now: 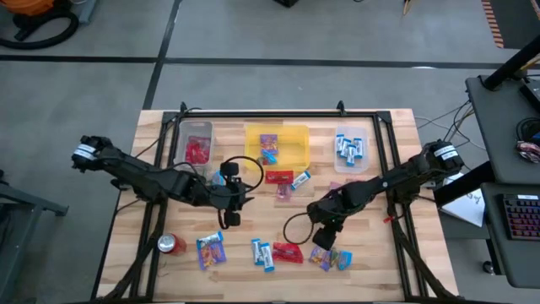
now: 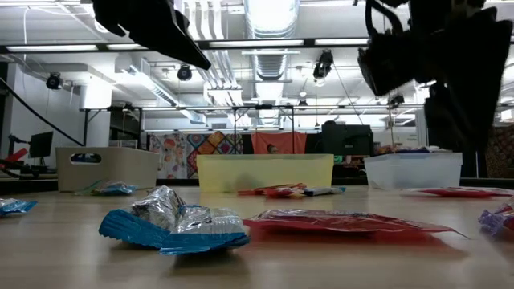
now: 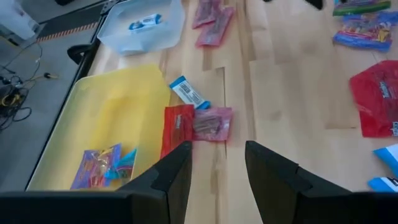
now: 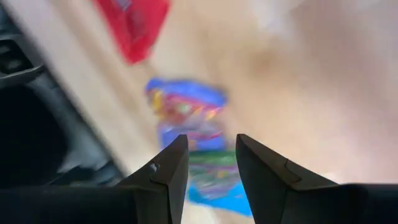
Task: Sort candy
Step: Put the violet gummy into the yellow bin
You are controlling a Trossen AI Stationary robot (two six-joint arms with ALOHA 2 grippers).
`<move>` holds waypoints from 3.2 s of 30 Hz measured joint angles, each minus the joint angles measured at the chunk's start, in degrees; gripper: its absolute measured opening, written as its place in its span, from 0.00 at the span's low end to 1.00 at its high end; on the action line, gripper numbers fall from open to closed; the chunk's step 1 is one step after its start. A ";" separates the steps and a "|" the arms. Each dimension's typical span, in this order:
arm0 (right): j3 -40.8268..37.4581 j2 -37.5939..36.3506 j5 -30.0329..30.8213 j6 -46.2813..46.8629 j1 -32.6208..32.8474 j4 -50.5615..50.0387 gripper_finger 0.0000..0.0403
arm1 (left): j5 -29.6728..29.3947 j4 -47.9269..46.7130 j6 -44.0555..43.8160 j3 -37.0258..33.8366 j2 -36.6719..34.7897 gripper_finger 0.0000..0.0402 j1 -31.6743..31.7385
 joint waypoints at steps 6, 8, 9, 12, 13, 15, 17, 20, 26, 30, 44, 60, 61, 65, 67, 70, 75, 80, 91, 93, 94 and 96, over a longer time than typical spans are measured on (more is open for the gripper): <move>3.32 0.00 5.92 -3.53 2.16 -3.73 0.32 | -0.08 -1.43 -0.02 0.00 -0.02 0.33 -0.02; 3.86 0.22 5.98 -3.55 3.12 -3.79 0.33 | -0.07 -1.89 -0.20 0.00 -0.02 0.33 -0.02; 4.01 0.33 6.00 -3.05 3.56 -3.70 0.34 | -0.08 -2.15 -0.27 0.00 -0.02 0.33 -0.02; 4.52 1.27 7.12 -0.16 4.91 -3.75 0.40 | -0.08 -2.39 -0.48 0.00 -0.02 0.33 -0.04; 4.74 1.69 8.12 0.37 5.48 -3.47 0.42 | -0.08 -2.44 -0.48 0.00 -0.02 0.33 -0.04; 5.24 3.08 9.14 0.69 6.32 -3.52 0.46 | -0.08 -2.49 -0.50 0.01 -0.04 0.33 -0.04; 5.94 4.56 9.12 1.08 7.01 -3.42 0.50 | -0.06 -2.77 -0.50 0.00 -0.04 0.33 -0.07; 7.20 6.73 9.10 1.63 7.94 -3.37 0.54 | -0.06 -2.79 -0.52 0.02 -0.04 0.33 -0.07; 9.01 11.83 9.25 1.63 8.64 -3.39 0.54 | -0.06 -2.78 -1.28 0.00 -0.04 0.33 -0.07; 9.57 14.48 9.33 0.86 8.62 -3.36 0.54 | -0.06 -2.77 -1.58 -0.10 -0.04 0.33 -0.07; 10.11 16.70 13.71 -0.97 8.64 -2.62 0.30 | -0.05 -2.81 -1.58 -0.22 -0.09 0.33 -0.04; 10.00 12.86 15.03 -2.25 7.56 -1.84 0.02 | -0.06 -2.85 -1.60 -0.22 -0.09 0.33 -0.04; 10.00 11.93 15.05 -2.77 7.24 -1.88 0.02 | -0.06 -2.88 -1.60 -0.22 -0.09 0.33 -0.04; 10.00 7.91 17.88 -6.76 5.14 -2.53 0.02 | -0.06 -3.30 -1.60 -0.22 -0.09 0.33 -0.04; 10.00 5.82 21.70 -10.57 3.34 -2.51 0.02 | -0.06 -3.36 -1.60 -0.24 -0.09 0.33 -0.04; 10.00 2.99 27.85 -17.92 -0.58 -2.50 0.02 | -0.06 -3.99 -1.62 -0.24 -0.09 0.33 -0.04; 10.00 -1.32 40.18 -28.87 -9.56 0.21 0.02 | -0.04 -5.76 -2.32 -0.24 -0.09 0.33 -0.04; 10.00 -3.74 45.81 -33.28 -21.54 8.55 0.02 | -0.08 -9.18 -5.17 -0.26 -0.09 0.33 -0.04; 10.00 6.64 27.89 -36.87 -44.03 17.41 0.02 | -0.17 -11.67 -8.18 -0.26 -0.09 0.33 -0.04; 10.00 9.34 26.82 -36.84 -44.91 19.02 0.03 | -0.17 -12.02 -8.67 -0.26 -0.09 0.33 -0.04; 10.00 10.54 26.79 -36.87 -45.01 19.63 0.03 | -0.17 -12.24 -8.99 -0.26 -0.09 0.33 -0.04; 10.00 12.25 26.80 -36.94 -44.99 20.64 0.05 | -0.22 -12.56 -9.53 -0.26 -0.09 0.33 -0.04</move>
